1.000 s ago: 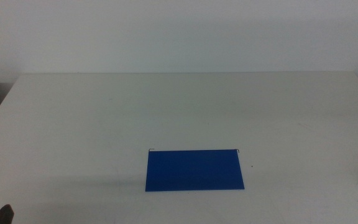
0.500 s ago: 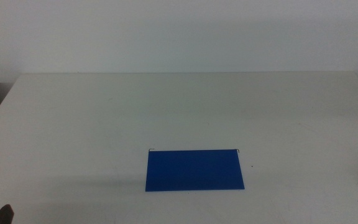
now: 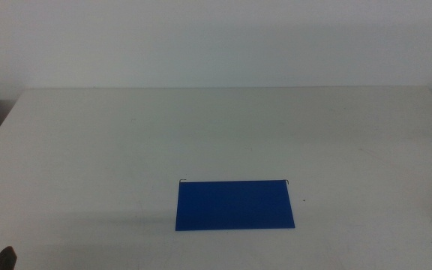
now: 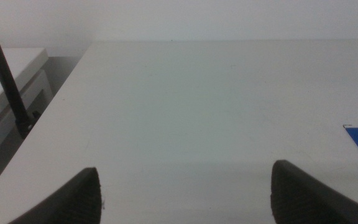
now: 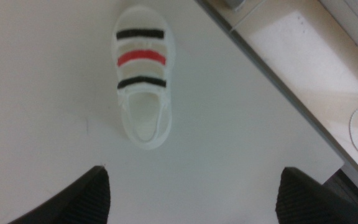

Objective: Use one arm to grab the shoe from the table and place it on the mat.

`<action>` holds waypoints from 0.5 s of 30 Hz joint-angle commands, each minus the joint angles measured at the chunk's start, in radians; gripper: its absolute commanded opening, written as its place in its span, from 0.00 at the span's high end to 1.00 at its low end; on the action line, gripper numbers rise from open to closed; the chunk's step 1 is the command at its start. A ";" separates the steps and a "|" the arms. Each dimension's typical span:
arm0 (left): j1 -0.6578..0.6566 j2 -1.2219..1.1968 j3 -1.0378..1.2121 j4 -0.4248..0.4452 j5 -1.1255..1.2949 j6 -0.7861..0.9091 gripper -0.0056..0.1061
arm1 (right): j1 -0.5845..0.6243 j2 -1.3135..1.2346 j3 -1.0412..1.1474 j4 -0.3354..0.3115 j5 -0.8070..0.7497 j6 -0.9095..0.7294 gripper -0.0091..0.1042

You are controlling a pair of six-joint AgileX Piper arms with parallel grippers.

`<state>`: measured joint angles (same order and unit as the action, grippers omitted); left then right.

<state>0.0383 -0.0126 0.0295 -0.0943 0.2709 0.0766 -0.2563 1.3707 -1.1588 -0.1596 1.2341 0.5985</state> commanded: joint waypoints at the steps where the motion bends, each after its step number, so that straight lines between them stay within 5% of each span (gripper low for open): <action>1: -0.004 -0.010 0.007 -0.008 -0.080 -0.005 0.11 | -0.009 0.002 -0.035 0.000 -0.011 -0.033 0.28; 15: -0.004 -0.010 0.007 -0.008 -0.080 -0.005 0.11 | -0.074 0.203 -0.035 0.027 -0.173 -0.039 0.28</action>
<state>0.0383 -0.0126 0.0295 -0.0943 0.2709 0.0766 -0.3150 1.5968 -1.1626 -0.1119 1.0867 0.5705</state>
